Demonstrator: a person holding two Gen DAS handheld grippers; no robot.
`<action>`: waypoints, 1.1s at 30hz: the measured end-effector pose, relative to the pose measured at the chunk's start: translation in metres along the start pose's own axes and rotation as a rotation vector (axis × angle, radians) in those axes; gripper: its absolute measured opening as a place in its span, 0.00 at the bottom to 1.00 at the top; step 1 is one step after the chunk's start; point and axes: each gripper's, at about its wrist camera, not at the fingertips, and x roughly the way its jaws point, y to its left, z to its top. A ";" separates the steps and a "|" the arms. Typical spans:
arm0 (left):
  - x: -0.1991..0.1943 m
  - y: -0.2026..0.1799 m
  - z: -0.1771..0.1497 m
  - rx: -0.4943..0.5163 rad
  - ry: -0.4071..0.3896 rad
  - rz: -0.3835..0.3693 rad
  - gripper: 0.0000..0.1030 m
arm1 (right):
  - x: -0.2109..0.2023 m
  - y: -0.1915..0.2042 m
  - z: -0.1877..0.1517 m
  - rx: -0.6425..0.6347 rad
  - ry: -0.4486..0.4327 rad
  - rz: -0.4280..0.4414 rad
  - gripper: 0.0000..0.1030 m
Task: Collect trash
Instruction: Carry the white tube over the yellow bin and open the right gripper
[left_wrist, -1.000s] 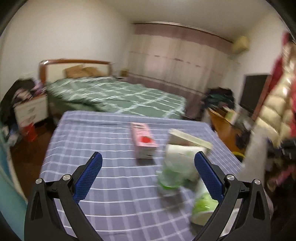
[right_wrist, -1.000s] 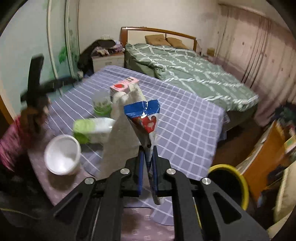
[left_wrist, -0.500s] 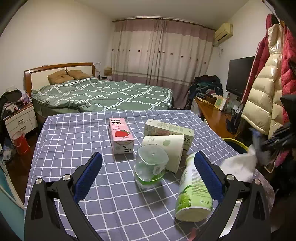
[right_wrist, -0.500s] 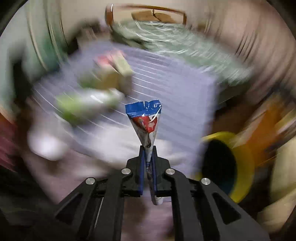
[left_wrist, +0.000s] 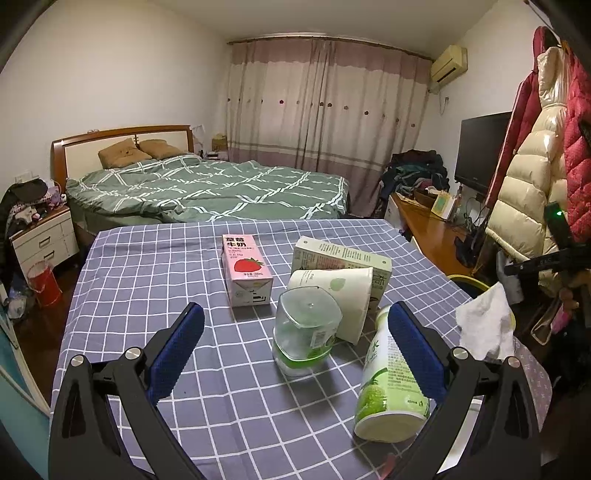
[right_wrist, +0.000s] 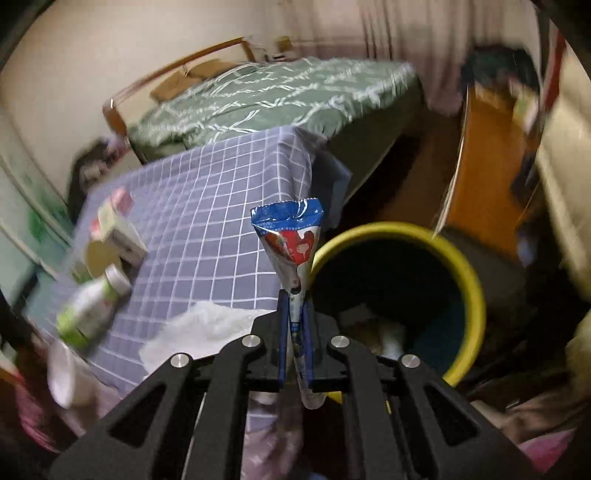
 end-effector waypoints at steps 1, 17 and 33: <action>0.002 0.000 0.000 0.002 0.003 0.003 0.95 | 0.003 0.004 -0.003 0.010 0.016 0.070 0.07; 0.002 0.012 0.001 -0.038 -0.007 0.031 0.95 | -0.126 0.174 0.065 -0.315 -0.337 0.335 0.07; -0.027 -0.044 -0.008 0.003 0.024 -0.099 0.95 | 0.030 -0.042 -0.018 0.075 -0.181 -0.273 0.32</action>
